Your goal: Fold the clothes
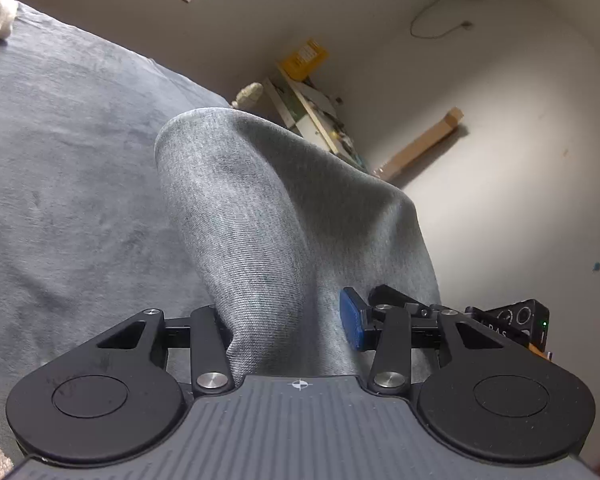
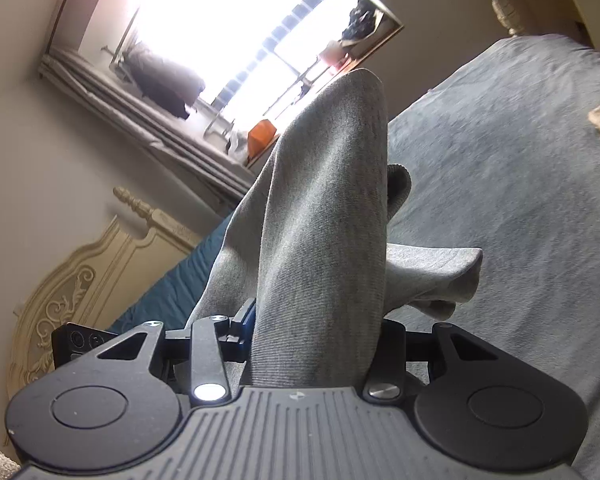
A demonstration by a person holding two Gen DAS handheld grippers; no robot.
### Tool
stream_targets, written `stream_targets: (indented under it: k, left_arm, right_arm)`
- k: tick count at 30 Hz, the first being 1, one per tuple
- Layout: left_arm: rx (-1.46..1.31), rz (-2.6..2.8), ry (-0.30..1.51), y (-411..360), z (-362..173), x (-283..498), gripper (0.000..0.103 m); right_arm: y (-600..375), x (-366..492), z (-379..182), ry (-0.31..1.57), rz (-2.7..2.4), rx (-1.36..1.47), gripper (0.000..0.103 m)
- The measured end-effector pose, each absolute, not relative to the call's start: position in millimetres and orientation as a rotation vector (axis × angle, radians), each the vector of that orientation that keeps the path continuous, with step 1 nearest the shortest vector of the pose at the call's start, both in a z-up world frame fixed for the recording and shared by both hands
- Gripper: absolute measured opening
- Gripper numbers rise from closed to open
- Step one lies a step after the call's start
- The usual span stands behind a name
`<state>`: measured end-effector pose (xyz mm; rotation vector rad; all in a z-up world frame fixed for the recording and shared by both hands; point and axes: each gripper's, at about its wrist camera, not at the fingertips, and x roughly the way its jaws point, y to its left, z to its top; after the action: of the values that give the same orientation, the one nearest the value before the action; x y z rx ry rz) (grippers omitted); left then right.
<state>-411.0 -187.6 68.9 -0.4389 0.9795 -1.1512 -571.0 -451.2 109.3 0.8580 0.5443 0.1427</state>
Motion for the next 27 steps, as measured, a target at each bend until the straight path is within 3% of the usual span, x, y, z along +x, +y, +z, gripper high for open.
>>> stream_targets:
  k: [16, 27]
  left_arm:
    - [-0.423, -1.335, 1.057, -284.1, 57.8, -419.4, 0.043]
    - [-0.375, -1.394, 1.041, -401.1, 105.6, -365.9, 0.043]
  right_arm:
    - [-518.9, -635.0, 109.3, 0.5, -0.049, 0.874, 0.046]
    - [-628.0, -565.3, 161.7, 0.556, -0.053, 0.784, 0.046]
